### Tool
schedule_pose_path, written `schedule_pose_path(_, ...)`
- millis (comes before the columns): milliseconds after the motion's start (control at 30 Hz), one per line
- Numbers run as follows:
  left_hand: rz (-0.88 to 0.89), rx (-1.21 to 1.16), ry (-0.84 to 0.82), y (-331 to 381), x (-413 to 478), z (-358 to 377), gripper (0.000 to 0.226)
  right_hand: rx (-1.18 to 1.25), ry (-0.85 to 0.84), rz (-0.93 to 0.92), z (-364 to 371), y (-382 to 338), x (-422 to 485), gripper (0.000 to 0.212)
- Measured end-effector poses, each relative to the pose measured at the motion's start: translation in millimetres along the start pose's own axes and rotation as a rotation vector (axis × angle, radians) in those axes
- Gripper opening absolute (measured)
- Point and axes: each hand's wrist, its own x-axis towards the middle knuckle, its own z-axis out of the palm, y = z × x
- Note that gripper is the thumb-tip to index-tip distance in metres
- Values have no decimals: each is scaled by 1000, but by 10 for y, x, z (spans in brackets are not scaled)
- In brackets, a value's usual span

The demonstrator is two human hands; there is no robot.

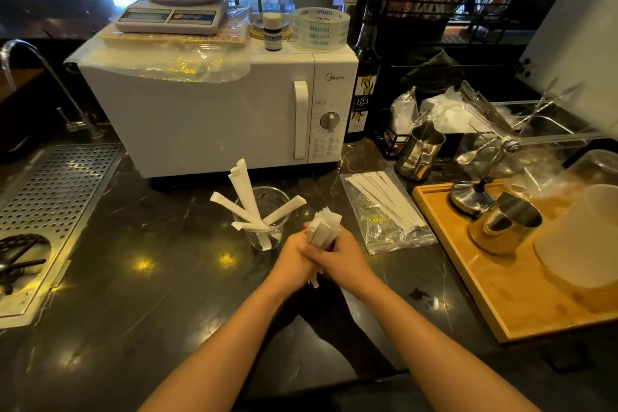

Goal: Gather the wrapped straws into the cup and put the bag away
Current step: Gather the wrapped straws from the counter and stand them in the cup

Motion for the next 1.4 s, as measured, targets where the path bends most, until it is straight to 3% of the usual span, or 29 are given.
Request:
schedule_pose_path(100,27,-60,33,76,32,-4,34,-4,21,-48,-28,-88,22,35)
schedule_pose_path(233,-10,-122,-29,190,70,-55,10,13,0,-88,-94,-188,24,37)
schedule_pose_path(333,-69,-200,25,147,89,19,4,2,-6,-81,-104,-180,3,36)
schedule_pose_path(567,-116,-101,-57,177,17,-58,31,17,-14,-36,-71,-105,-12,29)
schedule_pose_path(700,-35,-14,-49,249,7,-121,22,-37,11,-78,-48,-188,4,22)
schedule_pose_path(800,11,-51,-84,396,-5,-209,29,-33,18,-104,-72,-363,19,24)
schedule_pose_path(933,76,-95,-51,691,-17,-374,36,-33,20,-198,-131,-731,57,17)
schedule_pose_path(1233,251,-110,27,1393,169,-934,28,39,-29,-468,-124,-1588,490,26)
schedule_pose_path(1400,229,-53,156,1307,337,-1083,31,51,-104,-448,63,-1613,766,12)
